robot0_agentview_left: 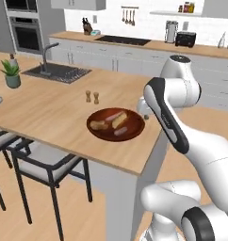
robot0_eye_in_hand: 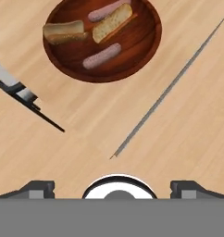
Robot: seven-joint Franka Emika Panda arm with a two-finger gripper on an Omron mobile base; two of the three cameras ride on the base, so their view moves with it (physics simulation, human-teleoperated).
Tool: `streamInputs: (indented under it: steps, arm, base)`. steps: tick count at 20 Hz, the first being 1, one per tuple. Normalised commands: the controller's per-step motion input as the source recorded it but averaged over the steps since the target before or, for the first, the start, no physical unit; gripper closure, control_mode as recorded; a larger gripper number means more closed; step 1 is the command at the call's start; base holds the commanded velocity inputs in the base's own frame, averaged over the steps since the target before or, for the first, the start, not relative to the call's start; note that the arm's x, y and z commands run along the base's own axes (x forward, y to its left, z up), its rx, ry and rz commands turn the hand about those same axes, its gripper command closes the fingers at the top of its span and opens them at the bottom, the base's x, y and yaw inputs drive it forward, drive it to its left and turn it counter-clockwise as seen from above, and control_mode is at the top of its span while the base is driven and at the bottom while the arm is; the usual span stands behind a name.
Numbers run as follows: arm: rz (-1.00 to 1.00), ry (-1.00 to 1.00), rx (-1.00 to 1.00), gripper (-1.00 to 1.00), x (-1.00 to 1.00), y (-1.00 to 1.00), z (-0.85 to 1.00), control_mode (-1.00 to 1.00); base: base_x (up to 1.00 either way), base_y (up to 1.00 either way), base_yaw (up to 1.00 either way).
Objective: Place one bun and one sausage from the bowl on each plate.
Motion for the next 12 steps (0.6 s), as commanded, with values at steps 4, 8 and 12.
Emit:
streamInputs:
  steps: [4, 8, 12]
  arm:
    - [0.0, 0.0, 0.0, -1.0, 0.0, 0.0, 0.0, 1.0]
    - [0.0, 0.0, 0.0, -1.0, 0.0, 0.0, 0.0, 1.0]
    - [0.0, 0.0, 0.0, -1.0, 0.0, 0.0, 0.0, 1.0]
  base:
    - [0.09, 1.0, -0.47]
    - [0.22, 1.0, -0.51]
    - [0.37, 0.97, -0.53]
